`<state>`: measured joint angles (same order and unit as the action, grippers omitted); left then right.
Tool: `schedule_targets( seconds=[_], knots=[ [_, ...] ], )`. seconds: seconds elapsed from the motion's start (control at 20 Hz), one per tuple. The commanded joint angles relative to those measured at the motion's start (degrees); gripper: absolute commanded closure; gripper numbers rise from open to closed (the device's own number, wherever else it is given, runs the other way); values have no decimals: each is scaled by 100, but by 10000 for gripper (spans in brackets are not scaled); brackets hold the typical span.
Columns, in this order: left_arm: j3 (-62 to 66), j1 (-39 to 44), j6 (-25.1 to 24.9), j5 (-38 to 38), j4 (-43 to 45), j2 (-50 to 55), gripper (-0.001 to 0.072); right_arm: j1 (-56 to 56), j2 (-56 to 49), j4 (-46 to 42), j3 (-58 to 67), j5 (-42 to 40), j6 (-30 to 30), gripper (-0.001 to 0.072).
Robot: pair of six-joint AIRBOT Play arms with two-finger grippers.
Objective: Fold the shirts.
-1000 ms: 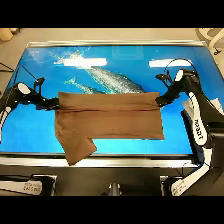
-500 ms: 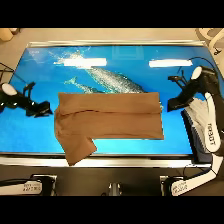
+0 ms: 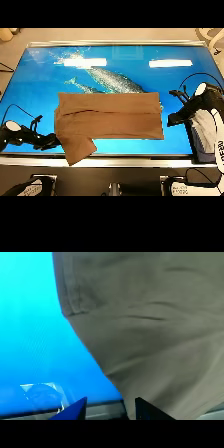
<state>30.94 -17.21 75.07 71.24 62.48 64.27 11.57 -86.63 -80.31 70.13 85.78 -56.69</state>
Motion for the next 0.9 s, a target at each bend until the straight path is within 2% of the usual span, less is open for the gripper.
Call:
schedule_targets(
  seconds=[0.0, 0.2, 0.35, 0.4, 0.45, 0.5, 0.85],
  knots=[
    [-374, -17, -111, -407, -472, -142, 311, 7, 98, 37, -168, -46, 63, 227],
    [-374, 282, 11, -702, -831, -50, 319, 7, 101, 50, -177, -57, 35, 222],
    [-387, 592, 184, -811, -828, 72, 341, 7, 105, 157, -374, -46, 46, 147],
    [-409, 636, 308, -874, -828, 111, 470, 4, 105, 278, -542, -63, 66, 142],
    [-417, 636, 313, -885, -831, 138, 640, 4, 105, 472, -726, -111, 118, 142],
    [-413, 632, 310, -896, -828, 142, 682, 4, 105, 671, -925, -197, 179, 141],
    [-391, 629, 291, -874, -833, -13, 683, 4, 103, 988, -1794, -846, 190, 144]
  ],
)
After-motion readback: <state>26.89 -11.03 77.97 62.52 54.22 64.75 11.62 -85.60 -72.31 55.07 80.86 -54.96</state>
